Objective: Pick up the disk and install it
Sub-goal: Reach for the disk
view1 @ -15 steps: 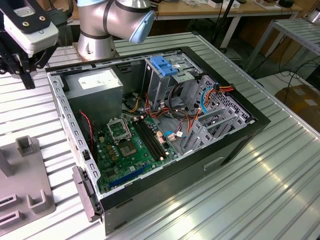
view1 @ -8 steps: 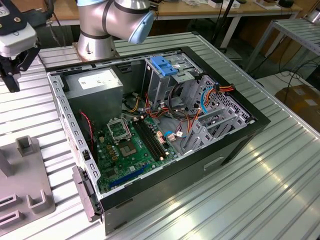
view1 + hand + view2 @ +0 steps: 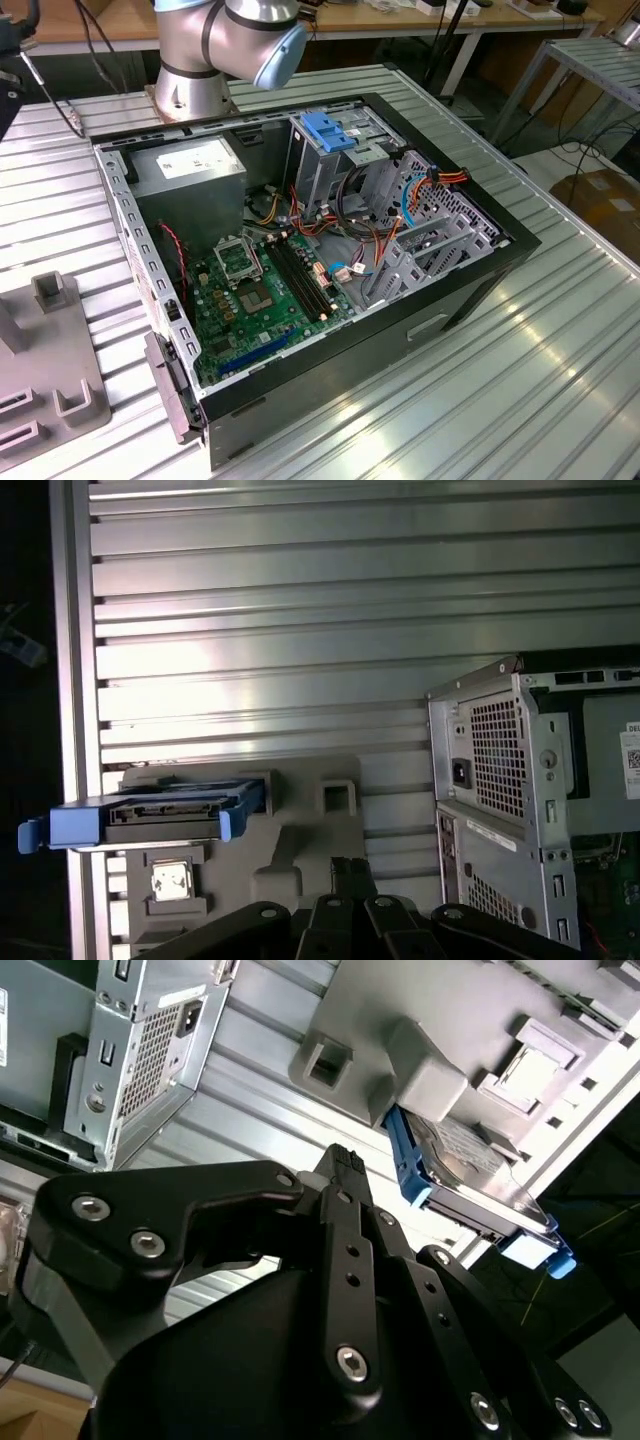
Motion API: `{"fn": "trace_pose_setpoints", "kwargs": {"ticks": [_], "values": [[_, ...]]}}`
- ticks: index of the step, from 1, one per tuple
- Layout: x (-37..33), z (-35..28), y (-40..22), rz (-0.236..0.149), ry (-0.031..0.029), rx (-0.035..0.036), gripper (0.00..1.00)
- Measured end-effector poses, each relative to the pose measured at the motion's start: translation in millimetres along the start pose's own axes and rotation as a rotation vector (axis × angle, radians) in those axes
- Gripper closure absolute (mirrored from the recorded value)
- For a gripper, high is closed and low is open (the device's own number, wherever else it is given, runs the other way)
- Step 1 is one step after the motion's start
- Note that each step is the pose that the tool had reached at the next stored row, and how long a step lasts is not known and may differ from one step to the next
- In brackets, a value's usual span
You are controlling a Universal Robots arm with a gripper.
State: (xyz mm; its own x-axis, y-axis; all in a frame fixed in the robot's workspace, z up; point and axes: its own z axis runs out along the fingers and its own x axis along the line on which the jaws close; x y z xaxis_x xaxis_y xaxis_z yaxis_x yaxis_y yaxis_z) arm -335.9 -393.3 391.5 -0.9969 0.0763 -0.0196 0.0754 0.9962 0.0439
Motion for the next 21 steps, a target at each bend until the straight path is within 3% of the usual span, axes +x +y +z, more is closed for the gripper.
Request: {"fn": "trace_pose_setpoints", "kwargs": {"ticks": [21], "values": [[67.3,-0.8,-0.3,0.0,0.0,-0.0001,0.9]]}}
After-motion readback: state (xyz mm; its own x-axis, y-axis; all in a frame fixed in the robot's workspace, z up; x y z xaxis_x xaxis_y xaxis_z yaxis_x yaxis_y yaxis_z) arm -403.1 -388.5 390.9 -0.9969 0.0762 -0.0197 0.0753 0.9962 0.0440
